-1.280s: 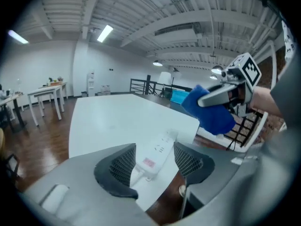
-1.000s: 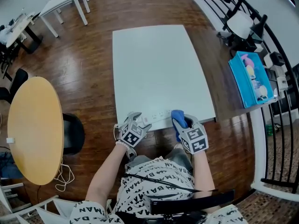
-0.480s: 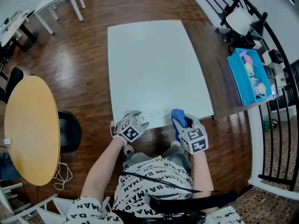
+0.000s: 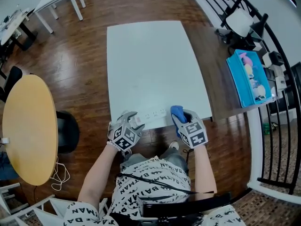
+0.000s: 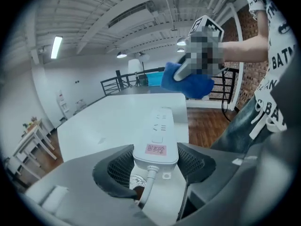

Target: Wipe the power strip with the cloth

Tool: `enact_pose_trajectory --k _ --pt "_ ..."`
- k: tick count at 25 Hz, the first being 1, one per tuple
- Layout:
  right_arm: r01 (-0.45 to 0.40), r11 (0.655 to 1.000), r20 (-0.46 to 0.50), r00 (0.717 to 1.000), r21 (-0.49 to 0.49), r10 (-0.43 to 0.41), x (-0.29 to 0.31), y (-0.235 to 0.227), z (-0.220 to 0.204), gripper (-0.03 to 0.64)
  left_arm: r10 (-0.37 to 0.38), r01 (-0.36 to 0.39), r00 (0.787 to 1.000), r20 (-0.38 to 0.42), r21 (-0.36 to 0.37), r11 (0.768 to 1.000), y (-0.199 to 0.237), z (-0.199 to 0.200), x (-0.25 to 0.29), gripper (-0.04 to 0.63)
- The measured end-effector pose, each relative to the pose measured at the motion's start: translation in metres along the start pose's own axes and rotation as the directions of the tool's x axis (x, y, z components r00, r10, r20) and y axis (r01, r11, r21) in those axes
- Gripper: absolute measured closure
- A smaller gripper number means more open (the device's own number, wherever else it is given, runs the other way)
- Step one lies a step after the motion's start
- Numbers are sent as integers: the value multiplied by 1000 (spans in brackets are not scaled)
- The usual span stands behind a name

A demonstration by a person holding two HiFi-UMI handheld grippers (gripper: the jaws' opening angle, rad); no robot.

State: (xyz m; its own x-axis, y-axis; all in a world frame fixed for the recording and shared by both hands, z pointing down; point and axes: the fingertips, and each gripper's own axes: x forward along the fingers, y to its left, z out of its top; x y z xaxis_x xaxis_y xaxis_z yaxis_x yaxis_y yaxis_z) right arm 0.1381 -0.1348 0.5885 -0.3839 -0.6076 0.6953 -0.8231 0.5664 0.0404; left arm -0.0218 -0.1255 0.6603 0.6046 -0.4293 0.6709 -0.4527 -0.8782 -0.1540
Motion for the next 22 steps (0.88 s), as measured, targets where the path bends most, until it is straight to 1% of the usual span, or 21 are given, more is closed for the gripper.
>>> enact_pose_trajectory --k 3,6,11,15,19,22 --pt "-21 999 -4 1000 -47 21 5 0 14 482 46 -48 998 49 29 998 1 19 -24 307" --pt "-35 995 -1 999 -92 35 8 4 28 482 87 -91 994 73 65 994 2 34 -42 307" --pt "-43 981 -4 999 -190 43 9 17 40 482 127 -141 984 122 116 983 0 59 -63 308" --pt "-109 970 17 993 -216 116 2 50 57 482 140 -162 980 140 161 974 -7 74 -65 308" --pt "-165 954 15 985 -249 174 -5 80 67 482 140 -160 980 139 147 976 -11 81 -58 308" --pt "-223 935 19 971 -276 237 -10 104 77 482 147 -166 980 134 144 976 -12 84 -53 308"
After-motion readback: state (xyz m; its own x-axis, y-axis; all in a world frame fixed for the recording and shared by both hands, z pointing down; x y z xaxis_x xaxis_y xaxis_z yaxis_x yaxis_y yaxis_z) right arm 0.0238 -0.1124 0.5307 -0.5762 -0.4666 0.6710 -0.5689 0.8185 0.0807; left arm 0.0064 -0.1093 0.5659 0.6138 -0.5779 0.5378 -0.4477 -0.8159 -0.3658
